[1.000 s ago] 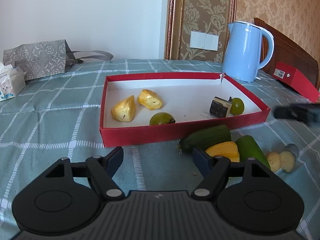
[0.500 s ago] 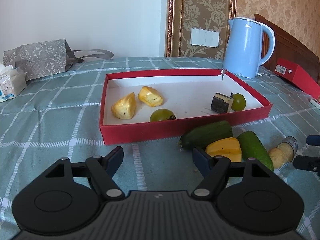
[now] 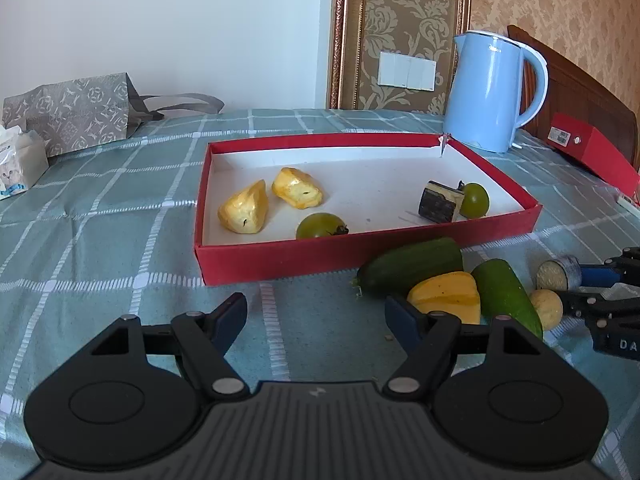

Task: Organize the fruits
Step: 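Carry the dark cylinder piece into the tray and open the right tool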

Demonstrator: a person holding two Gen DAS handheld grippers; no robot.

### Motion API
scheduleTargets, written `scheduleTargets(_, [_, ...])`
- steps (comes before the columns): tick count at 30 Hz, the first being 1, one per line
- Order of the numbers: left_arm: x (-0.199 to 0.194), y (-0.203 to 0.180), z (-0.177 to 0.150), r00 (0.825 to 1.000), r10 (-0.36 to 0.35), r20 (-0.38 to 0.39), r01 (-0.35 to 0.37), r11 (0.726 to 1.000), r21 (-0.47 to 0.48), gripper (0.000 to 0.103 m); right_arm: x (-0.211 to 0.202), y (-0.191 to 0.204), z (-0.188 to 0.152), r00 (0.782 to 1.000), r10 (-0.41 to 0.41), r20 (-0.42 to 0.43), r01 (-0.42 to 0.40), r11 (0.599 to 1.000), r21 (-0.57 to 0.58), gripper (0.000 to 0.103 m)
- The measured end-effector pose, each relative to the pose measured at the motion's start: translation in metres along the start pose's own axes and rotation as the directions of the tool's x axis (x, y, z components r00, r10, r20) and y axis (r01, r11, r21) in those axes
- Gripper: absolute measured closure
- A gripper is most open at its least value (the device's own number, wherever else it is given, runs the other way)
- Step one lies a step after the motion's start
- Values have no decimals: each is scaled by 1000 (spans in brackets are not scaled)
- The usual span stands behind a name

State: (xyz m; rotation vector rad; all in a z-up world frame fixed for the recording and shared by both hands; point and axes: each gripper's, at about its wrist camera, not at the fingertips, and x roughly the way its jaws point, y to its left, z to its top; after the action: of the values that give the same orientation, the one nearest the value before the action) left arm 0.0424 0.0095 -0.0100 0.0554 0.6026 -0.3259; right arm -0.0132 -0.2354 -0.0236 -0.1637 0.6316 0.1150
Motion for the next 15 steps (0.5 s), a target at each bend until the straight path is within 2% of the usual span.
scheduleTargets(4, [0, 2, 1, 1000, -8, 1, 8, 1000, -12, 27, -8, -4, 5, 998, -31, 45, 31, 999, 8, 74])
scheduleTargets(8, [0, 1, 0, 1000, -20, -3, 20, 1000, -7, 27, -12, -11, 30, 988, -80, 129, 82, 997, -10, 74])
scheduleTargets(11, [0, 0, 0, 1000, -21, -5, 21, 1000, -1, 27, 4, -19, 55, 982, -114, 152, 116, 993, -4, 74])
scheduleTargets(15, [1, 1, 1, 1000, -24, -10, 24, 1000, -5, 27, 43, -31, 82, 986, -116, 120, 113, 993, 35, 74])
